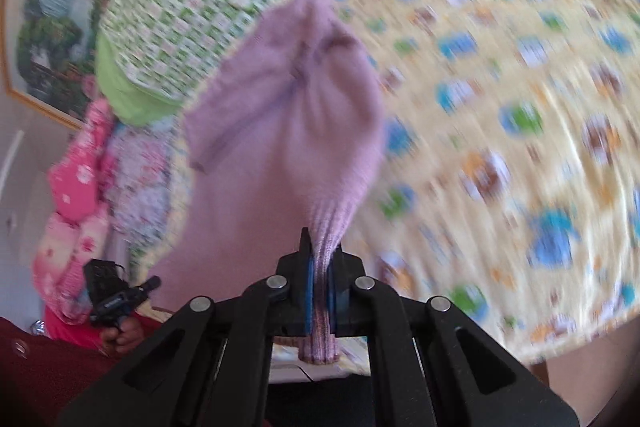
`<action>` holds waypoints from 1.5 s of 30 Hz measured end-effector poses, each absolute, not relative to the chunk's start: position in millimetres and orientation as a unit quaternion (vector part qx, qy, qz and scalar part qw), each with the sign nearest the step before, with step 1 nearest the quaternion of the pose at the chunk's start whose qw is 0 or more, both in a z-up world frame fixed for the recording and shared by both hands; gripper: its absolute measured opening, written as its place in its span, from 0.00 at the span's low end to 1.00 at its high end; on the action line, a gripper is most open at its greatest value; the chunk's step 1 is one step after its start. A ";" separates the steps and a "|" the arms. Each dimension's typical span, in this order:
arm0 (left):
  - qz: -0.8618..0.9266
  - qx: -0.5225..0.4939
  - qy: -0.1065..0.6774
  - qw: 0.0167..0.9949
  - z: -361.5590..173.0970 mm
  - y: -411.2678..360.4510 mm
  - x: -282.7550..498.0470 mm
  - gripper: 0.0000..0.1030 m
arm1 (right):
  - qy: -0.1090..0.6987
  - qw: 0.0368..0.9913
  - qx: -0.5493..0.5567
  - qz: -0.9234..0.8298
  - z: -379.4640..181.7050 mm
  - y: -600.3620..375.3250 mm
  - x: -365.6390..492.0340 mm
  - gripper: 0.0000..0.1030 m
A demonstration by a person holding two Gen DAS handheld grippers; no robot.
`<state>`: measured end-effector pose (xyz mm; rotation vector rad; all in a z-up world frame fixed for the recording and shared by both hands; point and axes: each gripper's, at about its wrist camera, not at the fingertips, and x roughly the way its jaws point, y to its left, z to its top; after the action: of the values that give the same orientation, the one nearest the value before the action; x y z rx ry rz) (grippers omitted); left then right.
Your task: Fold small clothes
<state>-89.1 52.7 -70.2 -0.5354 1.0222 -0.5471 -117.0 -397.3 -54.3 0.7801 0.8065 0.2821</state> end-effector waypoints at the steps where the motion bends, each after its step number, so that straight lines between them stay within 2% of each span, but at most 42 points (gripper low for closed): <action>1: -0.255 -0.255 0.465 0.808 -61.8 56.5 -81.2 0.07 | 0.367 0.843 0.367 0.141 -39.7 -399.1 -108.7 0.06; 6: -0.251 -0.262 0.400 0.842 -14.6 66.3 -26.0 0.07 | 0.308 0.858 0.374 0.171 6.2 -403.1 -53.2 0.06; 12: -0.223 -0.272 0.356 0.866 12.7 74.2 59.0 0.07 | 0.277 0.864 0.383 0.176 25.4 -404.8 36.5 0.06; 20: -0.178 -0.294 0.365 0.865 -0.2 90.5 173.2 0.07 | 0.298 0.868 0.368 0.151 23.4 -397.2 160.6 0.06; 28: -0.144 -0.296 0.388 0.861 -27.8 94.7 259.7 0.07 | 0.334 0.864 0.360 0.110 -5.7 -401.1 251.1 0.06; 40: -0.106 -0.300 0.419 0.851 -76.6 96.4 330.2 0.08 | 0.365 0.853 0.366 0.072 -46.6 -412.2 300.7 0.06; 45: -0.097 -0.299 0.428 0.847 -82.7 95.2 339.8 0.12 | 0.378 0.843 0.376 0.070 -46.9 -413.8 307.3 0.09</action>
<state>339.8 95.2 -82.7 -0.6307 0.9021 -0.2045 307.3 -413.8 -46.9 0.7939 0.7993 0.1474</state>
